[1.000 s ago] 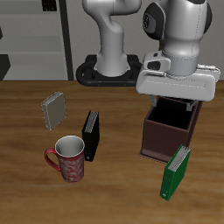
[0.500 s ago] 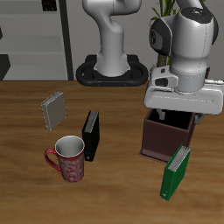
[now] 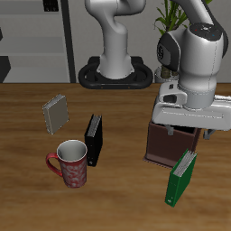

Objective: Place the green book into the left desk caddy's back compartment

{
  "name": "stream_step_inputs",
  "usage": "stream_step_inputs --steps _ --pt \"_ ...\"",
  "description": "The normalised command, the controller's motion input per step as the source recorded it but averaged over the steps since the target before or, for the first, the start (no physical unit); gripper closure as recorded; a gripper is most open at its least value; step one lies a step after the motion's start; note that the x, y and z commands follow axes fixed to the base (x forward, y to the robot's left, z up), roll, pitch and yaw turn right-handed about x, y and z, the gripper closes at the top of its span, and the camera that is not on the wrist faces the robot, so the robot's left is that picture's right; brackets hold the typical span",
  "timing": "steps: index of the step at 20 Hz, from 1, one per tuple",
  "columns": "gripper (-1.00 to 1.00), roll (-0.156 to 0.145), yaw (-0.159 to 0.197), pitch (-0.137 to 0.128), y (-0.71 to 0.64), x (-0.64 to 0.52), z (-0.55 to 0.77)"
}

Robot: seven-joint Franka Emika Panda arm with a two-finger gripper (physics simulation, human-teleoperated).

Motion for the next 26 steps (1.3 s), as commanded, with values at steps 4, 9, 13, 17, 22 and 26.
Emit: stream_step_inputs --steps 4,9,13,17,22,26 --pt "-1.00 0.011 -0.003 -0.006 0.00 0.11 -0.18" --pt "-1.00 0.013 -0.008 0.016 0.02 0.10 -0.23" --pt "-1.00 -0.007 -0.022 0.023 -0.03 0.10 -0.24" --pt "-1.00 0.008 -0.013 0.028 -0.01 0.09 -0.30" --pt "-1.00 -0.020 -0.017 0.025 -0.09 0.07 -0.27" --pt "-1.00 0.007 0.012 0.007 0.01 0.01 -0.19"
